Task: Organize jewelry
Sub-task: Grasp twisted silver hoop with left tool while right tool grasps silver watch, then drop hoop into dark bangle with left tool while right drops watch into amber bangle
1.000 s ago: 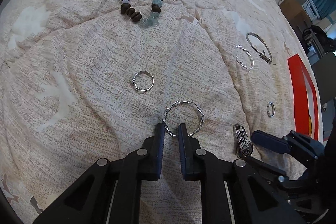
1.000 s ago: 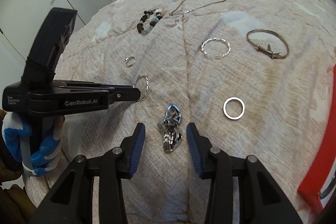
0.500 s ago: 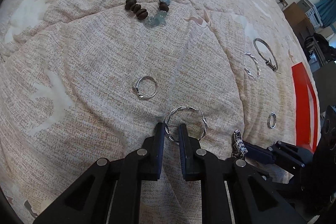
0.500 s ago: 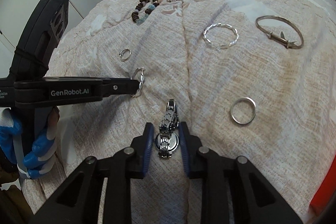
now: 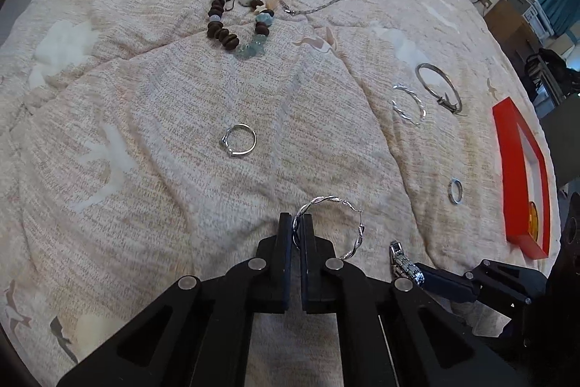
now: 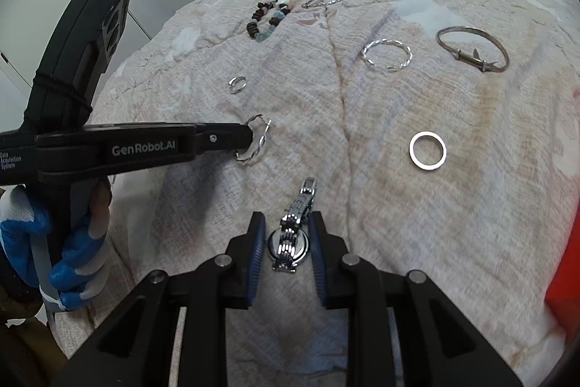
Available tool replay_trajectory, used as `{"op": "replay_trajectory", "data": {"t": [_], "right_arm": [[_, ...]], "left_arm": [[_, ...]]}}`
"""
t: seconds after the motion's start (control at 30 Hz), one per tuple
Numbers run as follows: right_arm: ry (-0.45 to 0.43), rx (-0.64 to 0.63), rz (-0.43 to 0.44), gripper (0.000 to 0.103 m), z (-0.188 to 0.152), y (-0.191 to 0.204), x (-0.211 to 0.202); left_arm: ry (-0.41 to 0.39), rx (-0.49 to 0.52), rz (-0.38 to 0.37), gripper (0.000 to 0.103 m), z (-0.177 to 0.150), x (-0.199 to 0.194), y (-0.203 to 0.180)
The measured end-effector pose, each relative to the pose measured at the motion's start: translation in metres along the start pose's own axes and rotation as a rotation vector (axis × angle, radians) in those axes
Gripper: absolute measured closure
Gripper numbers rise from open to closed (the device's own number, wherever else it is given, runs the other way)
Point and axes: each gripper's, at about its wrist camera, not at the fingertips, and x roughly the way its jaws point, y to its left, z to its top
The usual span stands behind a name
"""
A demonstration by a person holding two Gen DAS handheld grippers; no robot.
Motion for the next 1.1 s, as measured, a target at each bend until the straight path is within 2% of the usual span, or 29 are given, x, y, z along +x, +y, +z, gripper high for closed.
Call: {"op": "replay_trajectory", "data": {"t": [0.33,0.37,0.43,0.5,0.87,1.1], "right_arm": [[-0.056,0.013,-0.014,0.08,-0.019,0.02,-0.035],[-0.066,0.017,-0.016,0.086,-0.02,0.021,-0.04],[-0.088,0.027,-0.024,0.088,-0.021,0.021,-0.05],[-0.105,0.034,-0.037,0.095,-0.022,0.02,-0.058],[-0.135,0.053,-0.068,0.096,-0.033,0.012,-0.082],[-0.205,0.044,-0.099,0.096,-0.027,0.004,-0.12]], "left_arm": [[-0.037,0.011,-0.019,0.099,-0.012,-0.038,-0.01],[-0.042,0.014,-0.023,0.099,-0.012,-0.042,-0.012],[-0.051,0.022,-0.03,0.099,-0.013,-0.047,-0.016],[-0.059,0.031,-0.04,0.099,-0.013,-0.053,-0.022],[-0.08,0.057,-0.059,0.099,-0.017,-0.068,-0.044],[-0.089,0.089,-0.09,0.1,-0.011,-0.073,-0.066]]}}
